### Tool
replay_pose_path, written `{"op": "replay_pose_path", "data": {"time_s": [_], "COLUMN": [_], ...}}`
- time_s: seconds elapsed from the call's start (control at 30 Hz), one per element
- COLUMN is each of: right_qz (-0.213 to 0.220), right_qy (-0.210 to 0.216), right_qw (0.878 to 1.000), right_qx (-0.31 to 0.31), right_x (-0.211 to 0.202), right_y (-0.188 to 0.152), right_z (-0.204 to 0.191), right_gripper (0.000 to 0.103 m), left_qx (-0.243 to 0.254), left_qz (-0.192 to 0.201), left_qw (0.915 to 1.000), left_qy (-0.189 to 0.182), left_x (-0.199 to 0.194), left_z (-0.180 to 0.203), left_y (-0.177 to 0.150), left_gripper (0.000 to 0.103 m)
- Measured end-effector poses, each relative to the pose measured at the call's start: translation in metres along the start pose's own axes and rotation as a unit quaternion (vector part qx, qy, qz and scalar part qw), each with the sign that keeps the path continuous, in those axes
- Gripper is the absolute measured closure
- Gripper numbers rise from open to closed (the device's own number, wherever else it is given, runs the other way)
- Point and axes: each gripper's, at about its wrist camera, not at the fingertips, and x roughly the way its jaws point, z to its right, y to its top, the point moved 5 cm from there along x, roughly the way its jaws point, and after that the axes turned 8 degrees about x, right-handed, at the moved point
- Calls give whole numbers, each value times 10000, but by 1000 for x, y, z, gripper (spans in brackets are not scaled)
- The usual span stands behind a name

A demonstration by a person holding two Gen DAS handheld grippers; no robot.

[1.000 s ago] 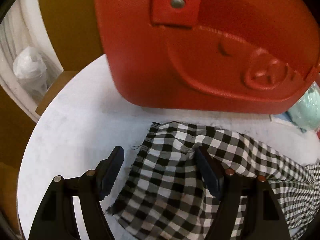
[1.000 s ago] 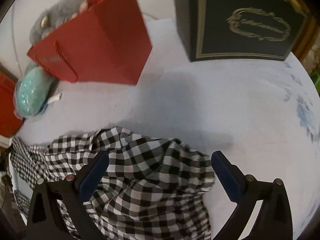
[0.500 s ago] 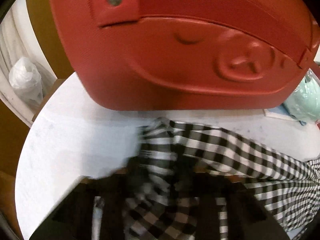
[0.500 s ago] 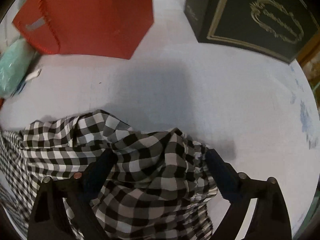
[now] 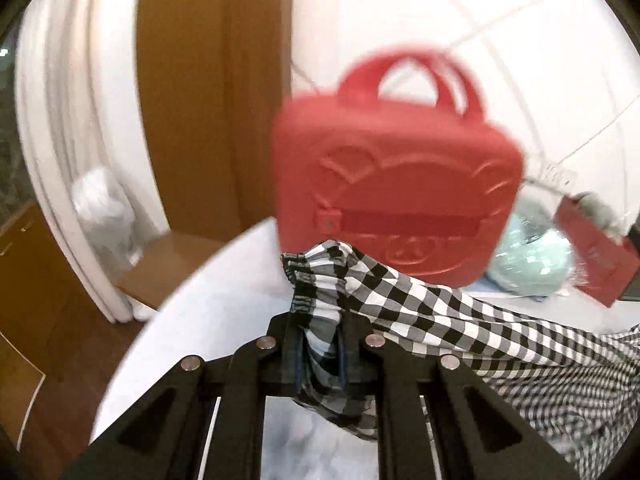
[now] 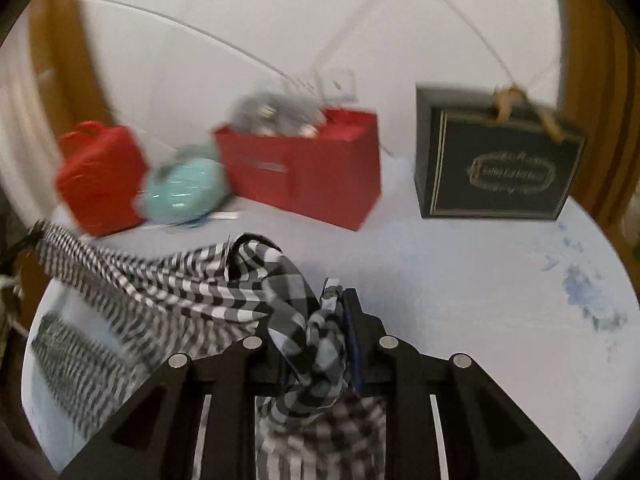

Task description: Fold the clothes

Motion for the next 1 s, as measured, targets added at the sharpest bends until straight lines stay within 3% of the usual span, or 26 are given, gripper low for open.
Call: {"op": "replay_pose_path", "data": {"time_s": [0.07, 0.13, 0.23, 0.3, 0.33, 0.37, 0.4, 0.43, 0.57, 0.73, 0.9, 1.0], "right_qz": [-16, -334, -1032, -1362, -1424, -1417, -1371, -1314, -1091, -1000, -1215, -1285], "right_qy": [229, 315, 244, 131, 30, -72, -161, -222, -232, -161, -304, -301], "right_qw": [9997, 9989, 9938, 9891, 9878, 9872, 9871, 9870, 9849, 9797, 9726, 9649], "right_qx": [-74, 40, 332, 536, 633, 724, 816, 901, 1325, 1728, 1959, 2269], "right_x": [-31, -44, -47, -50, -54, -58, -64, -67, -79, -90, -79, -73], "right_y": [-27, -60, -113, -140, -149, -152, -152, -149, -133, -136, -141, -138], "right_z": [4, 12, 27, 35, 40, 45, 49, 52, 58, 54, 56, 65], "right_gripper": [81, 77, 59, 56, 47, 30, 23, 16, 11, 8, 8, 7], "left_qx": [-41, -42, -164, -385, -513, -659, -816, -938, -1257, -1614, -1748, -1685], "left_qz": [133, -62, -855, -1410, -1631, -1763, -1857, -1890, -1737, -1593, -1848, -2250], "left_qw": [9999, 10000, 9962, 9892, 9853, 9821, 9792, 9774, 9767, 9740, 9670, 9592], "left_qy": [37, 10, -78, -61, -53, -59, -71, -78, -32, 2, -128, -300], "left_x": [-40, -59, -60, -61, -63, -66, -69, -74, -99, -117, -101, -81], "left_z": [-11, -17, -29, -35, -39, -42, -46, -49, -58, -75, -76, -67], "left_y": [-23, -51, -106, -145, -161, -170, -177, -181, -179, -170, -162, -167], "left_gripper": [88, 83, 81, 76, 76, 75, 73, 67, 49, 41, 38, 38]}}
